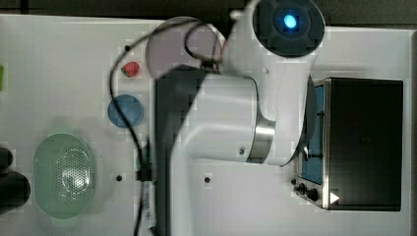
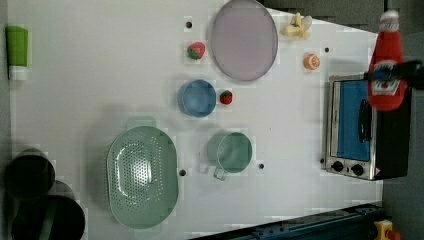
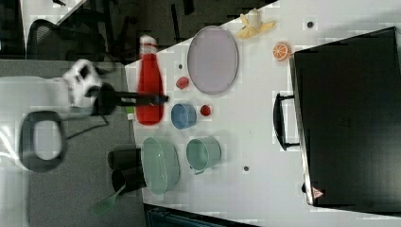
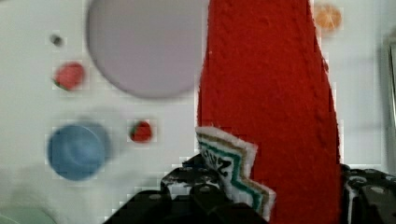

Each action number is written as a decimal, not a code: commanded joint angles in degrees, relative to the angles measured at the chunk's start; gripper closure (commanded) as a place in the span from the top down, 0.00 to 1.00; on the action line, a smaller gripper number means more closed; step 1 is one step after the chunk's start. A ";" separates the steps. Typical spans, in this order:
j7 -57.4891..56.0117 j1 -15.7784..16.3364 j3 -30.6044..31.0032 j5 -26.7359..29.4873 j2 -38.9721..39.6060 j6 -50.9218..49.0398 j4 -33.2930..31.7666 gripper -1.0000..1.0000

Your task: Pick ketchup from plate and place it on table.

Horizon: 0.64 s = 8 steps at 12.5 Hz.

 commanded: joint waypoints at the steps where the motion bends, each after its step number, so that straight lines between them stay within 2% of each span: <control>1: 2.69 -1.45 -0.98 0.29 0.10 0.97 -8.12 0.60; 4: 2.70 -1.44 -1.06 0.30 -0.77 8.36 -16.08 0.60; 8: 2.72 -1.43 -0.98 0.38 2.04 19.90 -24.32 0.60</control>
